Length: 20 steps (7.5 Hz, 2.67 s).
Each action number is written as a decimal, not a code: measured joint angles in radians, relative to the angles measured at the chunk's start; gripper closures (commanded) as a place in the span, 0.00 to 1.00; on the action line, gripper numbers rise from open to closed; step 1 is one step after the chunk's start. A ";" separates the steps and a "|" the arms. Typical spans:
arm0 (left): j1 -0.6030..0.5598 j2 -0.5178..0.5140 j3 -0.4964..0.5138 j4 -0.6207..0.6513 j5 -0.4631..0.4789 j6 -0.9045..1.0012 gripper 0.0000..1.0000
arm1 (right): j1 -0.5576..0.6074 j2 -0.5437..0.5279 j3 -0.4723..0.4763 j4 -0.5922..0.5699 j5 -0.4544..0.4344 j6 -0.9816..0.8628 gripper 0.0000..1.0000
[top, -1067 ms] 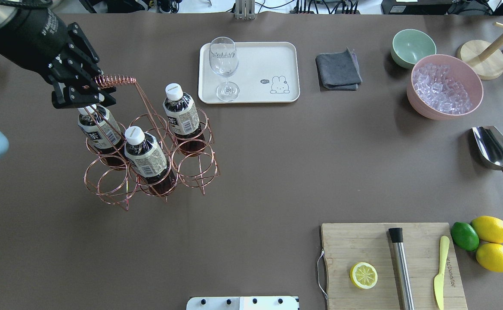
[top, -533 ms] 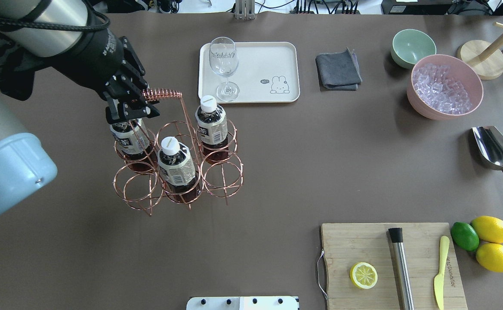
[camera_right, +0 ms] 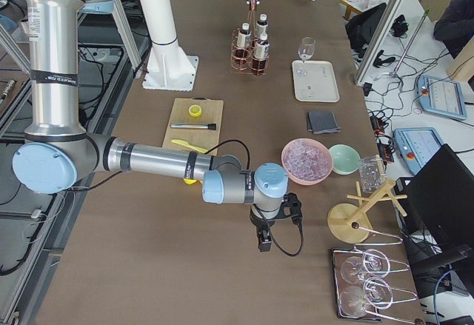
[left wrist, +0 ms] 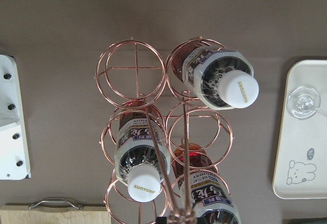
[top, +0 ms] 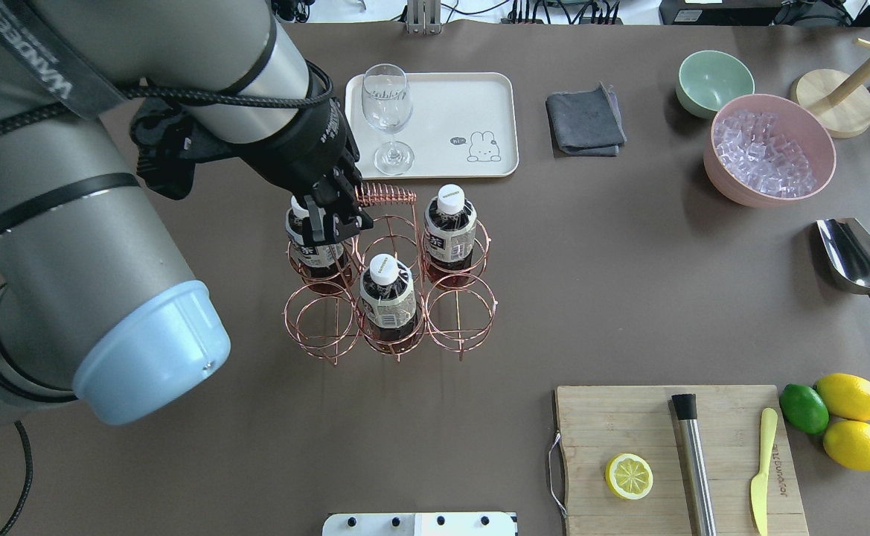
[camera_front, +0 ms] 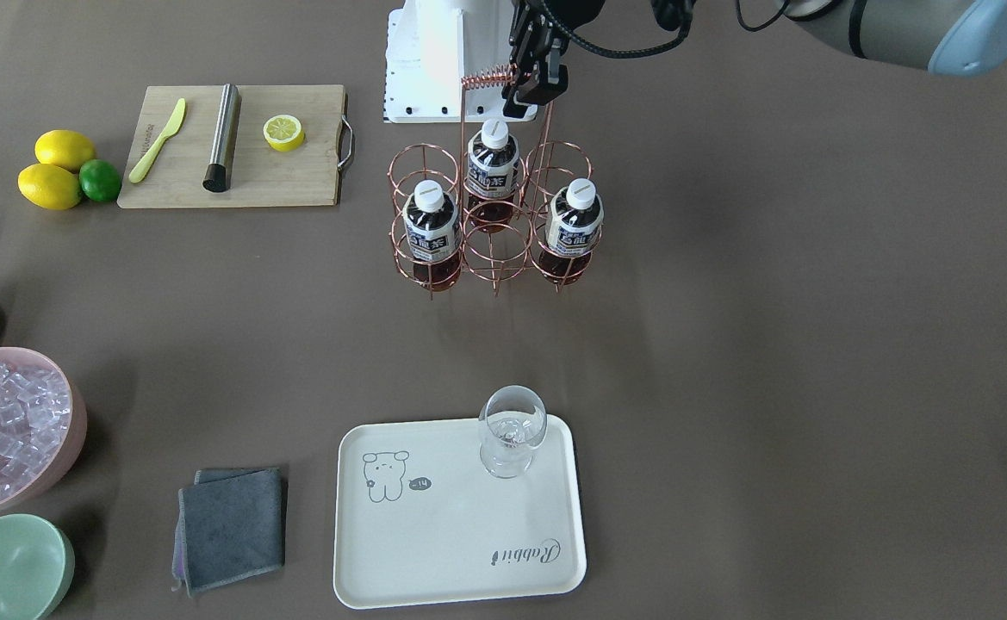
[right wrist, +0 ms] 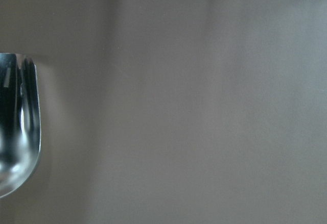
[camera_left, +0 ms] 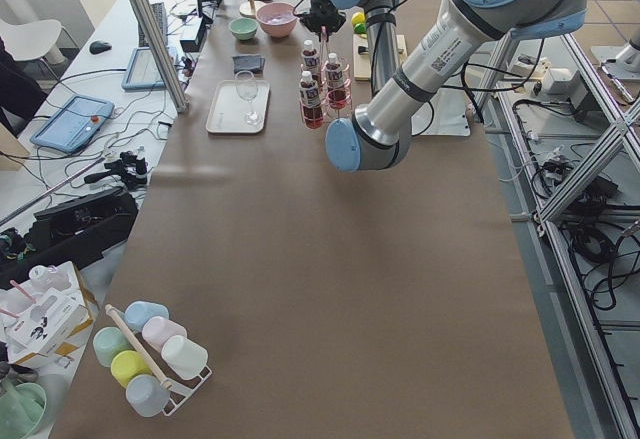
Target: Take tea from basket to plate
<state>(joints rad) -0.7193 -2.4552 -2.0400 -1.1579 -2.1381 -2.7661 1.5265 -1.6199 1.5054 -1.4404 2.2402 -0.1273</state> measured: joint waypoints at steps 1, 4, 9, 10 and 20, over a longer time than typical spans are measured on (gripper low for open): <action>0.035 -0.009 0.006 -0.001 0.039 -0.002 1.00 | 0.000 0.000 0.000 0.000 0.000 0.000 0.00; 0.102 -0.012 0.024 -0.019 0.092 -0.015 1.00 | 0.000 0.000 0.000 -0.001 -0.002 0.000 0.00; 0.114 -0.010 0.061 -0.067 0.101 -0.033 1.00 | -0.002 0.004 0.027 -0.003 0.002 0.002 0.00; 0.115 -0.010 0.062 -0.068 0.101 -0.033 1.00 | -0.003 0.007 0.055 -0.006 0.008 0.003 0.00; 0.116 0.001 0.086 -0.109 0.093 -0.029 1.00 | -0.091 0.168 0.365 0.140 0.125 0.087 0.00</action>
<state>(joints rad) -0.6028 -2.4545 -1.9542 -1.2670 -2.0447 -2.7953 1.4358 -1.4523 1.8700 -1.3006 2.3654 -0.0404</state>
